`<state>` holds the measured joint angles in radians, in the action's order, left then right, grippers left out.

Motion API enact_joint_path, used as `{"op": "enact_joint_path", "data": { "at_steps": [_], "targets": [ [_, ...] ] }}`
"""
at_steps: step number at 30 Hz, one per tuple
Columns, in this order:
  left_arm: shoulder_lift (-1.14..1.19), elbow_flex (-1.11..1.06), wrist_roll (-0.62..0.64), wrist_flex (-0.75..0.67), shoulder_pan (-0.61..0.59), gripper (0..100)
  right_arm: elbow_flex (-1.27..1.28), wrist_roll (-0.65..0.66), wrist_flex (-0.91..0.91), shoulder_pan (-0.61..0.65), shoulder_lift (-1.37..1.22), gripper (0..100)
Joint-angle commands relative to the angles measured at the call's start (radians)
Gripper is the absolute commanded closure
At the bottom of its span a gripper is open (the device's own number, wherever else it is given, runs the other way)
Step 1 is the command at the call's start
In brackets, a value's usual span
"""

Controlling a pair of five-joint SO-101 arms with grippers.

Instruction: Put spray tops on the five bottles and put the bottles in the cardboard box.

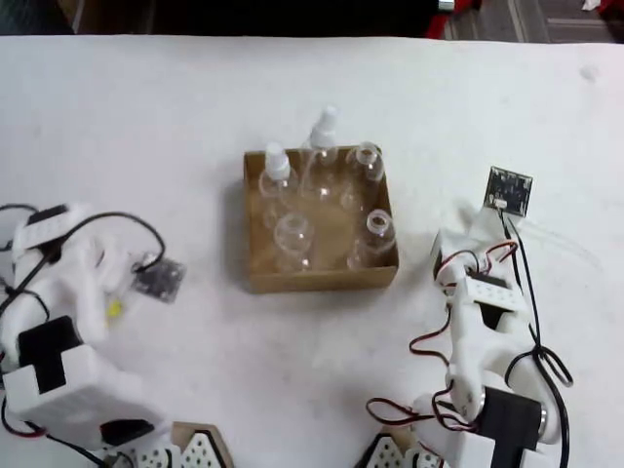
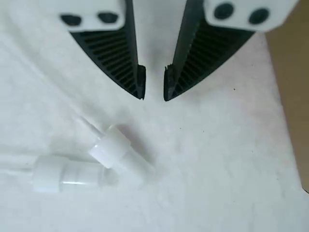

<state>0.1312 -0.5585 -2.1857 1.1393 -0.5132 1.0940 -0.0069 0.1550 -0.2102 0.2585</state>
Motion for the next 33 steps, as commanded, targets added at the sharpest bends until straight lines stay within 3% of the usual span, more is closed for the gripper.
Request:
{"op": "enact_joint_path", "data": {
  "at_steps": [1, 5, 9, 18, 28, 31, 33],
  "targets": [
    [-0.048, 0.129, 0.118, 0.186, 0.133, 97, -0.008, 0.006, -0.021, -0.010, 0.039, 95.0],
    [-0.127, 0.242, 0.226, 0.391, 0.232, 97, -0.008, 0.006, -0.021, -0.012, 0.039, 95.0],
    [-0.219, 0.331, 0.463, 0.489, 0.351, 97, -0.008, 0.006, -0.019, -0.012, 0.039, 95.0],
    [-0.478, 0.574, 1.217, 0.494, 0.541, 97, -0.006, 0.006, -0.016, -0.012, 0.039, 95.0],
    [-0.722, 0.704, 1.958, 0.359, 0.567, 97, -0.005, 0.006, -0.015, -0.010, 0.039, 95.0],
    [-0.777, 0.710, 2.108, 0.348, 0.568, 97, -0.005, 0.006, -0.015, -0.010, 0.039, 95.0],
    [-0.823, 0.710, 2.110, 0.348, 0.581, 97, -0.005, 0.006, -0.015, -0.010, 0.038, 95.0]
  ]
}}
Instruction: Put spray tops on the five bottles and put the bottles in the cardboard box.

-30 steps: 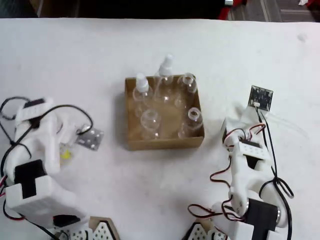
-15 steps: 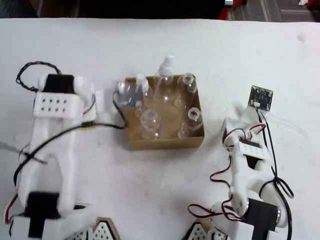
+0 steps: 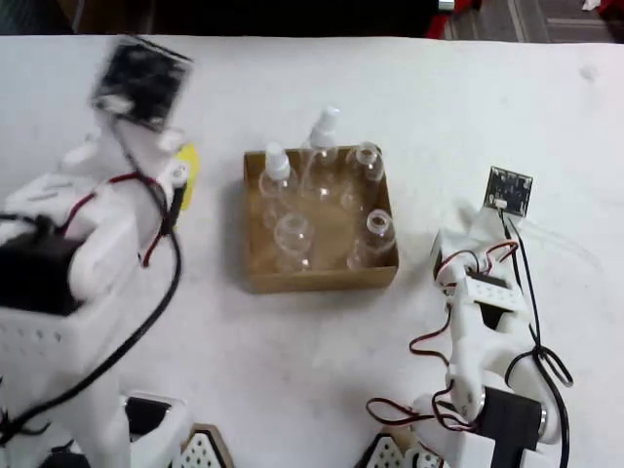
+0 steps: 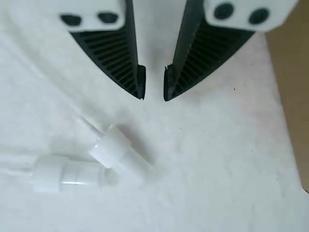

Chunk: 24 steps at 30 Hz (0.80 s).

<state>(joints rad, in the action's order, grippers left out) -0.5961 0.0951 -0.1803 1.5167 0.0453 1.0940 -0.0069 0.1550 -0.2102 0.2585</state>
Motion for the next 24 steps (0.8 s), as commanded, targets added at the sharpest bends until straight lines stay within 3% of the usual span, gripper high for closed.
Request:
{"op": "enact_joint_path", "data": {
  "at_steps": [1, 4, 7, 13, 18, 24],
  "targets": [
    [-0.120, 0.054, 0.083, -0.029, 0.041, 97, -0.005, 0.006, -0.015, -0.010, 0.038, 95.0],
    [-0.186, 0.049, 0.023, -0.029, 0.102, 97, -0.005, 0.006, -0.015, -0.008, 0.038, 95.0],
    [-0.231, 0.049, 0.046, -0.029, 0.137, 97, -0.005, 0.006, -0.015, -0.008, 0.038, 95.0],
    [-0.236, -0.023, 0.315, -0.060, 0.137, 97, -0.003, 0.006, -0.015, -0.007, 0.038, 95.0],
    [-0.243, -0.219, 0.499, -0.307, 0.159, 97, -0.003, 0.006, -0.015, -0.008, 0.038, 95.0],
    [-0.243, -0.356, 0.526, -0.637, 0.262, 97, -0.003, 0.006, -0.015, -0.008, 0.038, 95.0]
  ]
}}
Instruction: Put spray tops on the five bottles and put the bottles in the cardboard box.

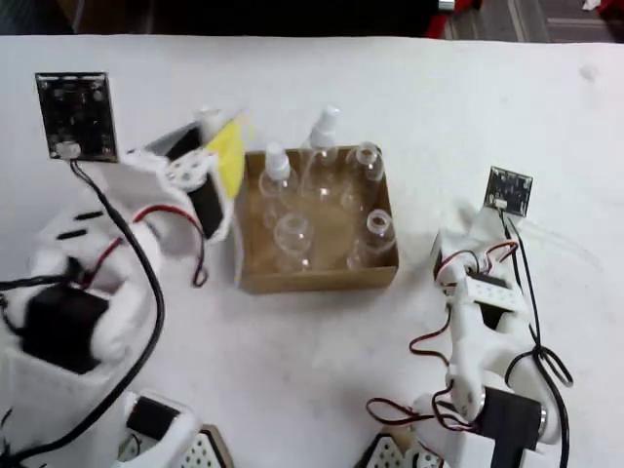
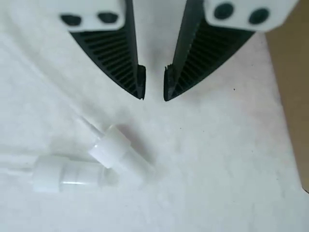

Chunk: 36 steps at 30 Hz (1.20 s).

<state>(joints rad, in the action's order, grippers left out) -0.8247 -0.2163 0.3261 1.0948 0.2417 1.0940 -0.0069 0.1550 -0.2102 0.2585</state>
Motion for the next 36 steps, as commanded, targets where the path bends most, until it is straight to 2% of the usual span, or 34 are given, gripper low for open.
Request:
{"op": "enact_joint_path", "data": {
  "at_steps": [1, 8, 13, 23, 36],
  "targets": [
    [-0.015, -0.061, 0.020, -0.264, 0.076, 97, -0.003, 0.006, -0.015, -0.007, 0.036, 95.0],
    [-0.005, -0.209, -0.012, -0.618, 0.088, 97, -0.009, 0.006, -0.021, -0.004, 0.031, 94.7],
    [-0.015, -0.370, -0.057, -0.758, 0.087, 97, -0.009, 0.006, -0.022, -0.002, 0.031, 94.6],
    [-0.070, -0.411, -0.055, -0.710, 0.079, 97, -0.011, 0.006, -0.022, -0.001, 0.031, 94.6],
    [-0.131, -0.525, -0.057, -0.724, 0.081, 97, -0.009, 0.006, -0.022, -0.001, 0.031, 94.6]
  ]
}}
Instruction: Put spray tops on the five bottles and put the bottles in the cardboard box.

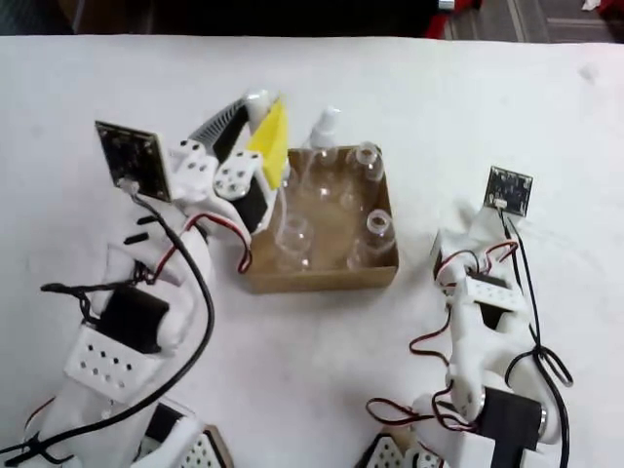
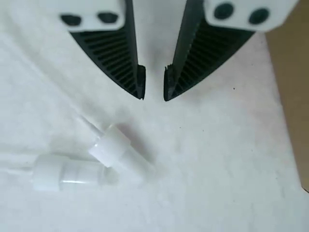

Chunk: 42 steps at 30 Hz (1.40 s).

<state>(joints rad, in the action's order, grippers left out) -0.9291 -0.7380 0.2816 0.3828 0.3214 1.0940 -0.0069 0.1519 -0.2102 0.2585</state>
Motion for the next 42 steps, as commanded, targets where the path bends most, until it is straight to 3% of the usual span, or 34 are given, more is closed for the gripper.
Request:
{"op": "enact_joint_path", "data": {
  "at_steps": [1, 8, 12, 22, 30, 42],
  "targets": [
    [-0.022, -0.008, -0.012, -0.037, 0.004, 97, -0.009, 0.006, -0.019, -0.001, 0.031, 94.6],
    [-0.021, -0.137, -0.018, -0.347, 0.005, 98, -0.009, 0.006, -0.019, -0.001, 0.031, 94.6],
    [-0.019, -0.204, -0.020, -0.439, 0.007, 98, -0.009, 0.006, -0.019, -0.001, 0.031, 94.6],
    [-0.015, -0.218, -0.021, -0.451, 0.005, 98, -0.008, 0.006, -0.019, -0.001, 0.031, 94.6],
    [0.166, -0.184, -0.017, -0.540, -0.001, 98, -0.006, 0.006, -0.019, -0.001, 0.031, 94.6],
    [0.173, -0.209, -0.020, -0.543, 0.008, 98, -0.009, 0.006, -0.019, -0.001, 0.033, 94.6]
  ]
}}
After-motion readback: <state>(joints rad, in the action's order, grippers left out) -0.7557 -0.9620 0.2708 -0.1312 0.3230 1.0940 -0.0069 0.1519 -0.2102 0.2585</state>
